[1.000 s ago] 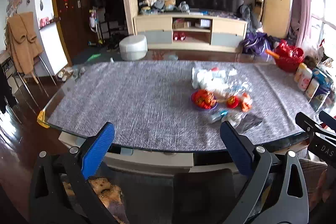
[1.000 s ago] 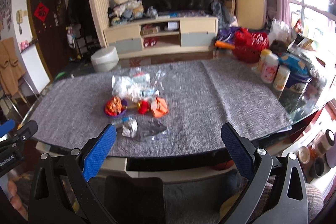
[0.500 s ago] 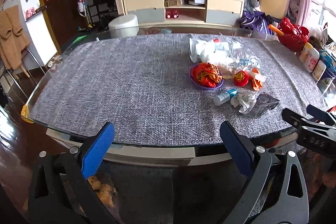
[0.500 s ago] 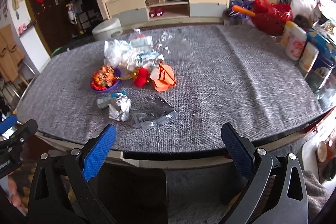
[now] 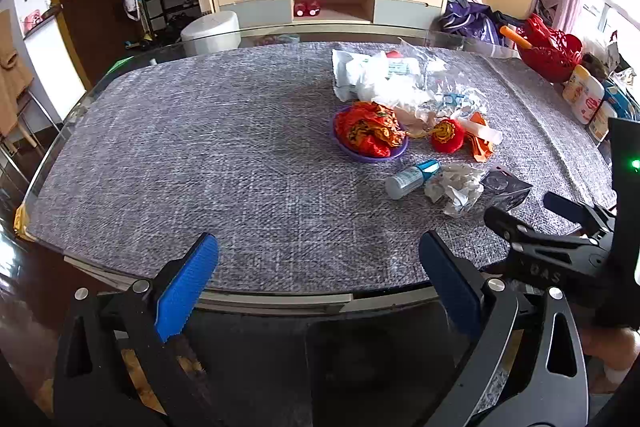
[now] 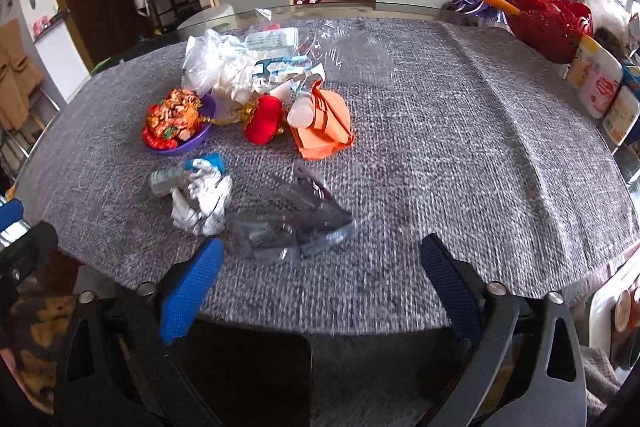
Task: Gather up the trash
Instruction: 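Reach the left tool to the crumpled foil while the right tool reaches the clear wrapper, then grasp the foil with the left tool while the right tool grasps the clear wrapper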
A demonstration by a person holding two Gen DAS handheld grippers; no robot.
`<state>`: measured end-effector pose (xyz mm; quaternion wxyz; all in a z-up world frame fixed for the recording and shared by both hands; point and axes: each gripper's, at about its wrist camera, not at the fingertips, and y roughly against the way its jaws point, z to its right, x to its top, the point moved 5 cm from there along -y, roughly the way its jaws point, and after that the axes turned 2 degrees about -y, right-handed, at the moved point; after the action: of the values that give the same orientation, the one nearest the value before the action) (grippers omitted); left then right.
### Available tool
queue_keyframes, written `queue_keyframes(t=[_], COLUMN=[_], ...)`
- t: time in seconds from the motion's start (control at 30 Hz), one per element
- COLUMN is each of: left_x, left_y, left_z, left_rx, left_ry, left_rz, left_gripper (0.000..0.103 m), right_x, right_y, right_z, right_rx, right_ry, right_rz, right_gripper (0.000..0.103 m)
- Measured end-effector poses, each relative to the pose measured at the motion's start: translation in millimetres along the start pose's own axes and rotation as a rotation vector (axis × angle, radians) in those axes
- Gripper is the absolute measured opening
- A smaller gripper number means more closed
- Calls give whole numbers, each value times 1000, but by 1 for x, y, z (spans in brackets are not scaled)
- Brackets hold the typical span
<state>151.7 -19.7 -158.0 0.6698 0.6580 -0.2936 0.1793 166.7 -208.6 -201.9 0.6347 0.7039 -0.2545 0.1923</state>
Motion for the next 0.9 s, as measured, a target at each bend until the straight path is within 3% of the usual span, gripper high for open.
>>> queue_keyframes(t=[0.1, 0.17, 0.27, 0.43, 0.6, 0.7, 0.87, 0.9], left_x=[3, 4, 7, 12, 16, 19, 24, 24], left_y=[-7, -11, -17, -25, -36, -44, -59, -62], left_z=[5, 10, 20, 45, 67, 80, 96, 97], left_rx=[-15, -26, -53, -145, -205, -243, -252, -249], left_ry=[-6, -11, -30, -63, -95, -99, -119, -120], left_rz=[-10, -16, -21, -27, -42, -53, -69, -74], left_gripper=[95, 95, 95, 87, 68, 63, 58, 53], right_x=[2, 3, 7, 13, 16, 17, 18, 18], right_y=[-6, -7, -6, -8, -7, -4, 4, 5], right_z=[1, 3, 14, 35, 47, 56, 63, 64], right_rx=[23, 17, 34, 50, 44, 43, 51, 53], right_ry=[1, 5, -18, -73, -98, -111, -118, -120], right_rz=[-6, 3, 14, 23, 38, 49, 67, 68], right_gripper=[80, 62, 47, 44, 43, 42, 41, 41])
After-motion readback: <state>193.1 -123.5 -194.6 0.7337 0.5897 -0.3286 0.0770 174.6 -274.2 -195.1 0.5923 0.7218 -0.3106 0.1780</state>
